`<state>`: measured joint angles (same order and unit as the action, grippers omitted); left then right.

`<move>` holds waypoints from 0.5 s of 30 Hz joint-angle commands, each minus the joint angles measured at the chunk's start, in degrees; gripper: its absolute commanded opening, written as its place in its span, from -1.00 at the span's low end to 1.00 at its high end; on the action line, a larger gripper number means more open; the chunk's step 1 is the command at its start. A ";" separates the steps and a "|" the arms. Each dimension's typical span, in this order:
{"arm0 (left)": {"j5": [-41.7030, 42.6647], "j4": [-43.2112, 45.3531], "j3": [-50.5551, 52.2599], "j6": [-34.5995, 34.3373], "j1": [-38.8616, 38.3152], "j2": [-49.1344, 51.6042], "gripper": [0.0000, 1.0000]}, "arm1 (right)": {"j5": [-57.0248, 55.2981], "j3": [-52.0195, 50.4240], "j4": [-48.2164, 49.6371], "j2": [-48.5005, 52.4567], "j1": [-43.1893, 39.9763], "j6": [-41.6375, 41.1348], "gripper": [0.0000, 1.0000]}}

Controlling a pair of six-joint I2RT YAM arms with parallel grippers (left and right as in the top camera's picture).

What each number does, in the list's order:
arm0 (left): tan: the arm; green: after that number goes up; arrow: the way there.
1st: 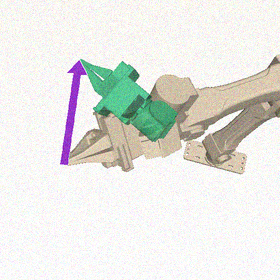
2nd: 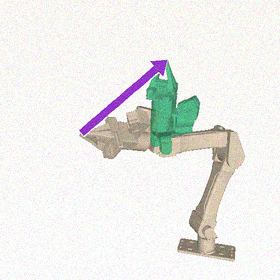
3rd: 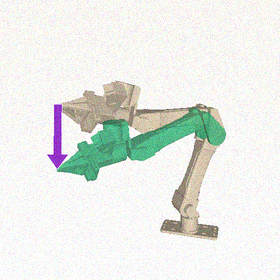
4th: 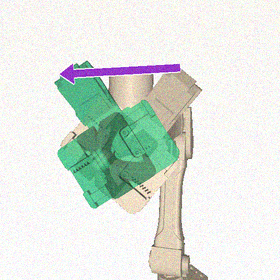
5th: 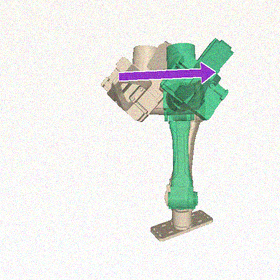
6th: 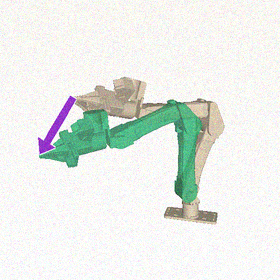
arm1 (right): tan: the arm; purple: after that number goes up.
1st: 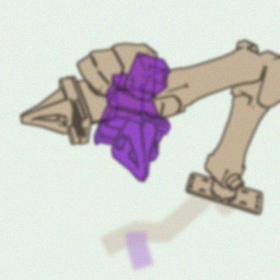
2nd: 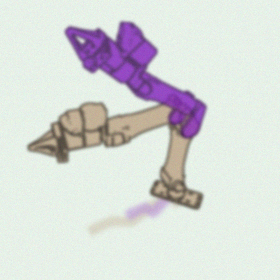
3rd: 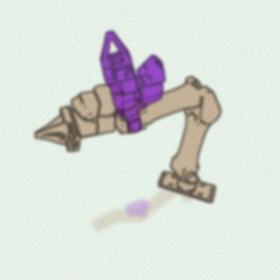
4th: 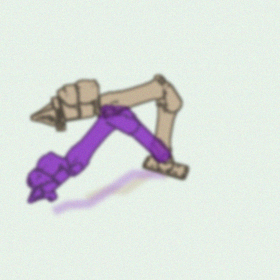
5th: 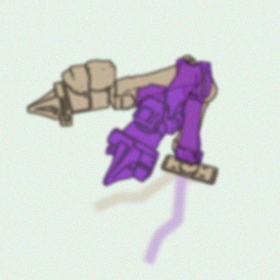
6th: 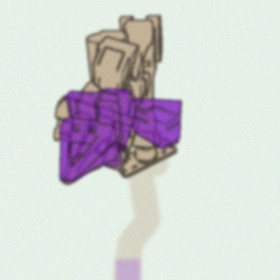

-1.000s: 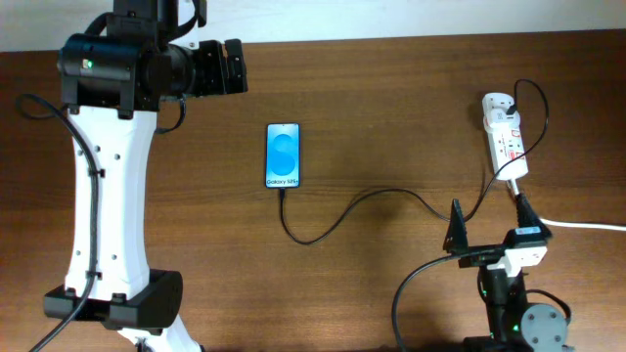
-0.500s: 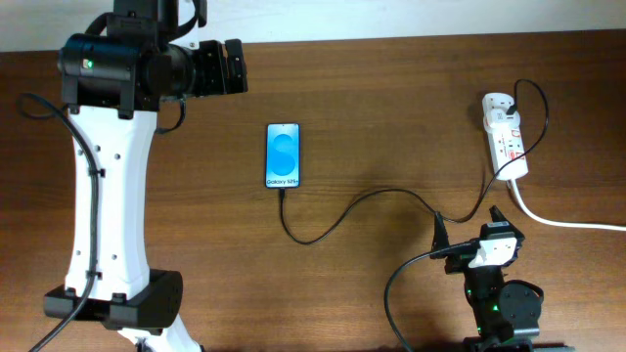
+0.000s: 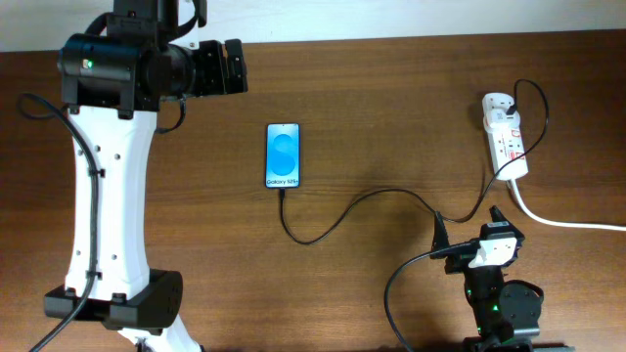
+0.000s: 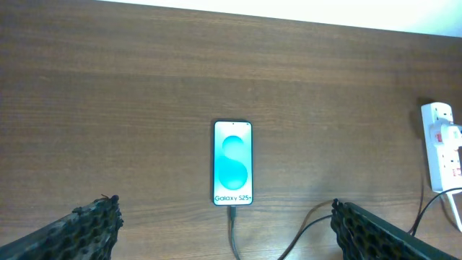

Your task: Plug charger to phone and switch on socket

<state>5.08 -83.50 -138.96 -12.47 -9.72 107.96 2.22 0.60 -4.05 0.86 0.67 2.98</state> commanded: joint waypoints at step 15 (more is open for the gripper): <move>-0.42 0.02 35.30 0.09 0.28 -24.65 0.99 | 0.55 -0.28 -0.24 -0.17 -0.31 -0.42 0.97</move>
<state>5.06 -83.33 -112.36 -12.47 -9.74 91.48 2.24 0.62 -4.03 0.93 0.67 2.96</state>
